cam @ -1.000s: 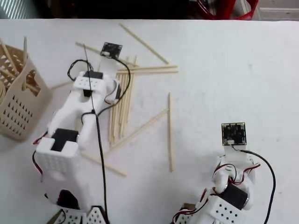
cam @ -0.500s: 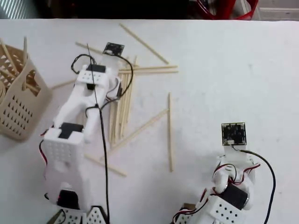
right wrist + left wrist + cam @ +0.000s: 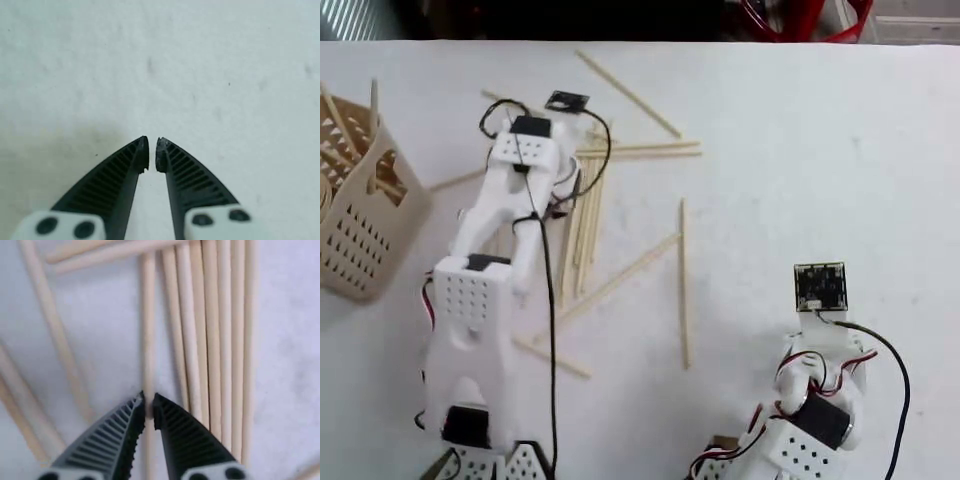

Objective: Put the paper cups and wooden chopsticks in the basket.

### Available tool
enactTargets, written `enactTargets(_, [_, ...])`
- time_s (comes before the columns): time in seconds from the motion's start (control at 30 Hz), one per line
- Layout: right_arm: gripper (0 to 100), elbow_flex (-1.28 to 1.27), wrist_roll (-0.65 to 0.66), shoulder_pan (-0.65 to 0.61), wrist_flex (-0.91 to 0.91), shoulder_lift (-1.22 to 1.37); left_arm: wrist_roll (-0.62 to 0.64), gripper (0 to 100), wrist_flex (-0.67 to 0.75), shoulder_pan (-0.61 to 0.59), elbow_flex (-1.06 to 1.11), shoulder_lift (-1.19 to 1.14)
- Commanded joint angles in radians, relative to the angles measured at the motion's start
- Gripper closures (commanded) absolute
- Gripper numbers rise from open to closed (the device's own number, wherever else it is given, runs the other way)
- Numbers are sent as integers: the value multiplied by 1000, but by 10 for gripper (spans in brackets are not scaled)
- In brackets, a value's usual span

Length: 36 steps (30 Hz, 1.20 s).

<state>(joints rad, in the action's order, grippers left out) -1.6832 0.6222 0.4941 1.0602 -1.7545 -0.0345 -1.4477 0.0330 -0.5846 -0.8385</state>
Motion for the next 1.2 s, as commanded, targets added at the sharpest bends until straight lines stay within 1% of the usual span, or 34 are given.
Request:
enactTargets(0.0, [954, -9, -2, 12, -2, -1, 0, 978, -63, -68, -31, 174])
enactTargets(0.1, [954, -9, -2, 12, -2, -1, -2, 978, -109, -91, -28, 269])
enactTargets(0.23, [954, -9, -2, 12, -2, -1, -5, 978, -190, -91, -46, 410])
enactTargets(0.33, [954, -9, -2, 12, -2, -1, -5, 978, -222, -90, -58, 535])
enactTargets(0.43, [954, -9, -2, 12, -2, -1, -28, 978, -232, -91, -72, 665])
enactTargets(0.53, [954, -9, -2, 12, -2, -1, -63, 978, -213, -125, -74, 800])
enactTargets(0.77, [954, -9, -2, 12, -2, -1, -126, 978, -28, -298, -66, 1064])
enactTargets(0.97, [954, -9, -2, 12, -2, -1, -115, 978, 112, -449, -63, 1210])
enactTargets(1.1, [954, -9, -2, 12, -2, -1, -31, 978, 256, -539, -2, 1225])
enactTargets(1.17, [954, -9, -2, 12, -2, -1, -3, 979, 362, -562, 71, 1219])
